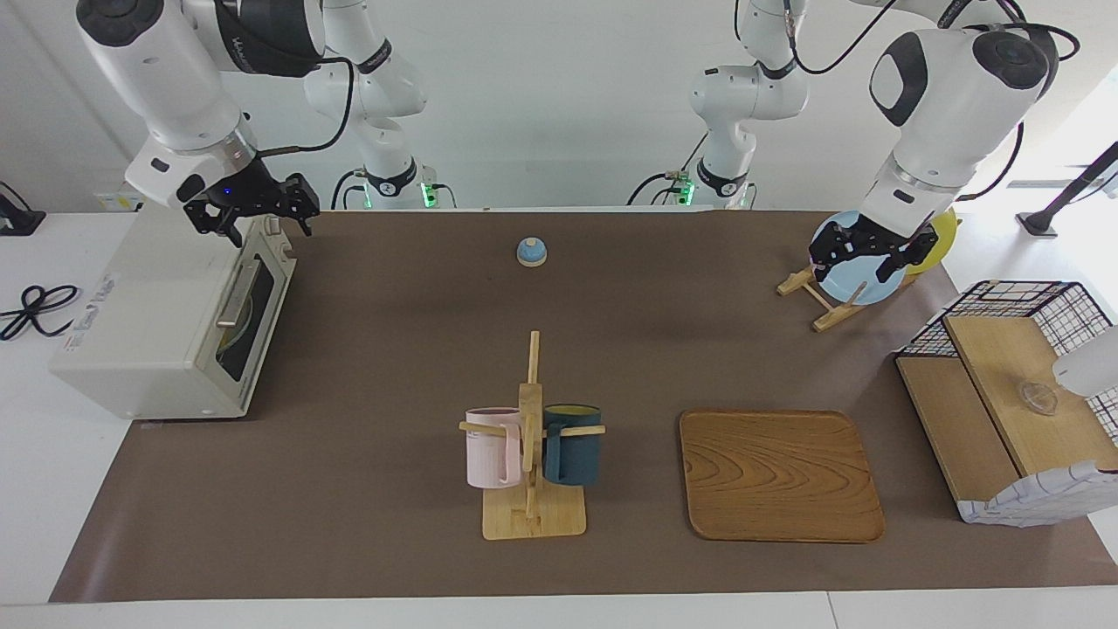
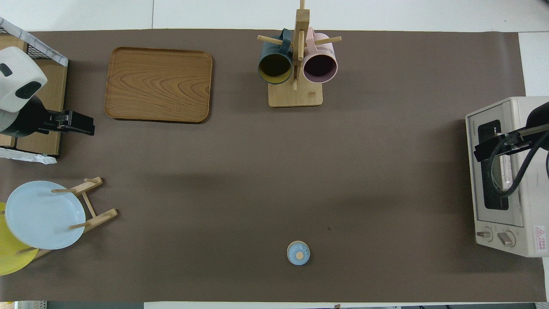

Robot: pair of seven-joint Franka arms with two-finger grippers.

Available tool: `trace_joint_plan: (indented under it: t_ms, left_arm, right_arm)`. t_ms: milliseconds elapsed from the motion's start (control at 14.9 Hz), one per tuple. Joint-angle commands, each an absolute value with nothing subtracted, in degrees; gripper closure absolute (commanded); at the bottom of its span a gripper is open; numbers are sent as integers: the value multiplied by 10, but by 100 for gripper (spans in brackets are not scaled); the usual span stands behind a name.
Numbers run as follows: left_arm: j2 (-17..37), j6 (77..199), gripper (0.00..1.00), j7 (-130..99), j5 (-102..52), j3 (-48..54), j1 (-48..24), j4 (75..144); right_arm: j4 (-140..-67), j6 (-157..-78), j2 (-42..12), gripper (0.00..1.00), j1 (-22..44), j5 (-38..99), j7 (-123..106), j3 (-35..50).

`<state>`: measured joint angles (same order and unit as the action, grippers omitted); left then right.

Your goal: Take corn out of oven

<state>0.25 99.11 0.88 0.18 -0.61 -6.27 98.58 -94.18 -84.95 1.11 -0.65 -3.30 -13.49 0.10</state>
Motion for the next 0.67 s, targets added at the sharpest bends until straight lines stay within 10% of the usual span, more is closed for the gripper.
trace_joint_plan:
  t_ms: [0,470,537,604]
  left_arm:
    - [-8,992,0,16,-6,-4,-57,993]
    - [-8,992,0,16,-5,-4,-57,993]
    - [-8,992,0,16,-6,-4,-57,993]
    - [-8,992,0,16,-5,-4,-57,993]
  right_arm:
    - [-937,-846,11,0,-11,-18,-127,2]
    - [-941,-865,14,0,-26,-18,-137,1]
    - [-955,-897,16,8,-27,-18,-151,1]
    - [-970,-910,23,46,-28,-18,-171,1]
